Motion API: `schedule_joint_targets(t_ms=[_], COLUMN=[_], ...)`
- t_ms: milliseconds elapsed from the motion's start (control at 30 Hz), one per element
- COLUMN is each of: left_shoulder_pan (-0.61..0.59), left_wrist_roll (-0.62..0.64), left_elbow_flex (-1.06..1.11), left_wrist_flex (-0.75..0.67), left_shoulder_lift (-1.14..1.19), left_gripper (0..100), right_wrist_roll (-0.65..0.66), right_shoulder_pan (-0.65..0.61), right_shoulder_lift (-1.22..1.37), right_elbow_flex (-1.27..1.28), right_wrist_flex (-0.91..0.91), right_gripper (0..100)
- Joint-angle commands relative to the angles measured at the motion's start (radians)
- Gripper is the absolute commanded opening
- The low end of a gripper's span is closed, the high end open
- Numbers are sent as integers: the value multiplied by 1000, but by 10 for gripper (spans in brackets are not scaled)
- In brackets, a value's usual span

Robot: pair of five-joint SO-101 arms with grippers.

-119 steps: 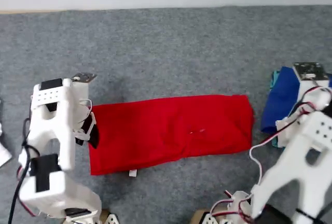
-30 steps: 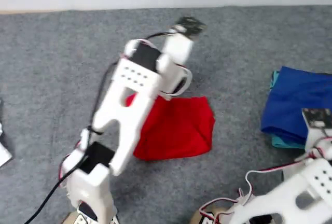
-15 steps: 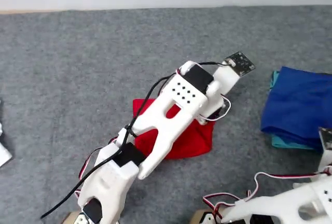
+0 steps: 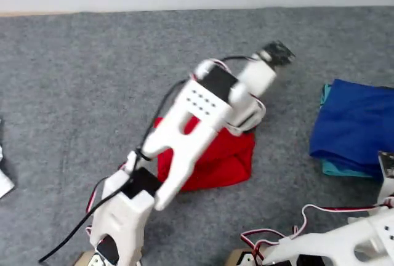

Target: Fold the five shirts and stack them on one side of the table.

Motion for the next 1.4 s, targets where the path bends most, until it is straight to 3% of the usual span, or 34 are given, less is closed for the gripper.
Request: schedule_joint_targets(t_ms=[0, 200, 567, 967, 1233, 1367], left_shoulder_pan=[-97, -163, -157, -135, -74, -60], left_wrist_roll=[-34, -109, -143, -160, -216, -215], left_elbow_flex=[1, -7, -124, -262, -266, -259], left_wrist_flex=[21, 0, -25, -21, 21, 23], left_shoulder_lift=[-69, -9, 204, 371, 371, 305], left_gripper=[193, 193, 193, 187, 2, 3], right_wrist_roll=[9, 6, -72, -92, -92, -92], right_shoulder_pan=[-2, -13, -102, -107, -107, -116], right_shoulder_lift=[-25, -25, -25, -25, -25, -25], right_elbow_flex=[-6, -5, 11, 15, 15, 15], right_wrist_flex=[-7, -7, 4, 4, 4, 4], right_gripper=[9, 9, 9, 9, 9, 9])
